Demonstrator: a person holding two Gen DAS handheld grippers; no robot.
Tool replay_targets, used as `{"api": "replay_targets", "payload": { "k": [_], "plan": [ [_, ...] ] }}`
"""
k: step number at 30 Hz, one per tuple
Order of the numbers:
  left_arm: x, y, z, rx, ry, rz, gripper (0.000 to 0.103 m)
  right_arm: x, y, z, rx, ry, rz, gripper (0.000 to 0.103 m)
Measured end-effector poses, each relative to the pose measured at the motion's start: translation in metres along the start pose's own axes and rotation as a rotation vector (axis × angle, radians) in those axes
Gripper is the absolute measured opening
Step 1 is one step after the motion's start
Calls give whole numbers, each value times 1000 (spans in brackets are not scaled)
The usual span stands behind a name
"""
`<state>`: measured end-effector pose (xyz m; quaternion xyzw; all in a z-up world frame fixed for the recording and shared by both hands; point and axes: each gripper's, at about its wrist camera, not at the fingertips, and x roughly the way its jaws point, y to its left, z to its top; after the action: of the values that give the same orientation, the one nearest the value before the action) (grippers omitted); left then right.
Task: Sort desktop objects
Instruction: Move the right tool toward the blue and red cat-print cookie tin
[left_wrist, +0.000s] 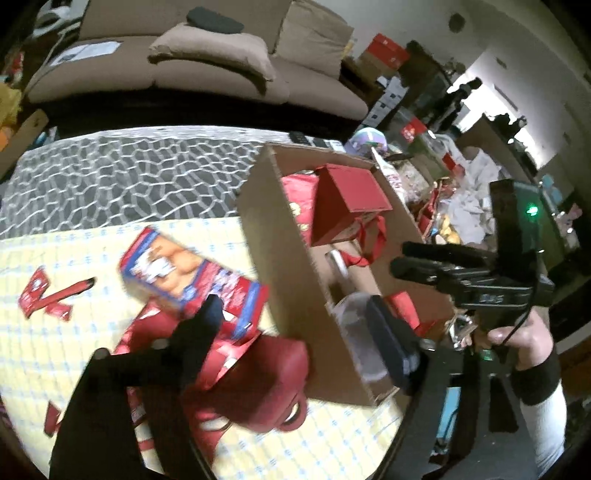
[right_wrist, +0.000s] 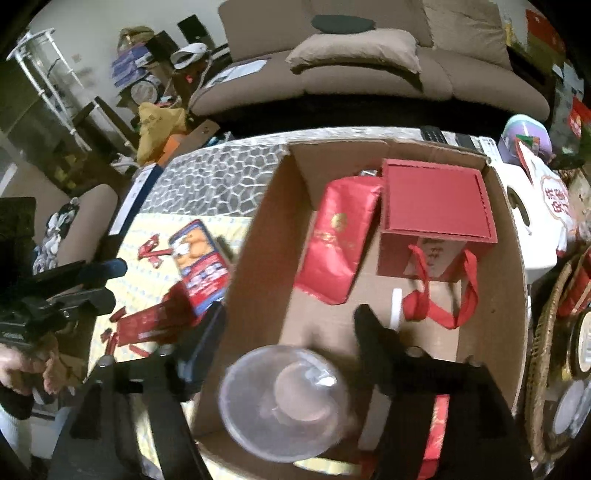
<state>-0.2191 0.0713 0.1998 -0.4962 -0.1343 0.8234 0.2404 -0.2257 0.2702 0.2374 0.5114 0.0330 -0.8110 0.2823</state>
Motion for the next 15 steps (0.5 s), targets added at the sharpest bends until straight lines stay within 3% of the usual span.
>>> {"api": "replay_targets", "payload": {
  "k": [2, 3, 5, 15],
  "plan": [
    [-11, 9, -10, -5, -4, 17, 85, -3, 15, -1, -23, -6, -5, 81],
    [-16, 13, -14, -10, -6, 23, 94, -4, 23, -2, -40, -9, -6, 81],
    [-27, 23, -27, -21, -13, 28, 100, -3, 43, -3, -68, -4, -3, 82],
    [-65, 84, -52, -101, -24, 83, 103, 31, 126, -5, -172, 43, 5, 87]
  ]
}}
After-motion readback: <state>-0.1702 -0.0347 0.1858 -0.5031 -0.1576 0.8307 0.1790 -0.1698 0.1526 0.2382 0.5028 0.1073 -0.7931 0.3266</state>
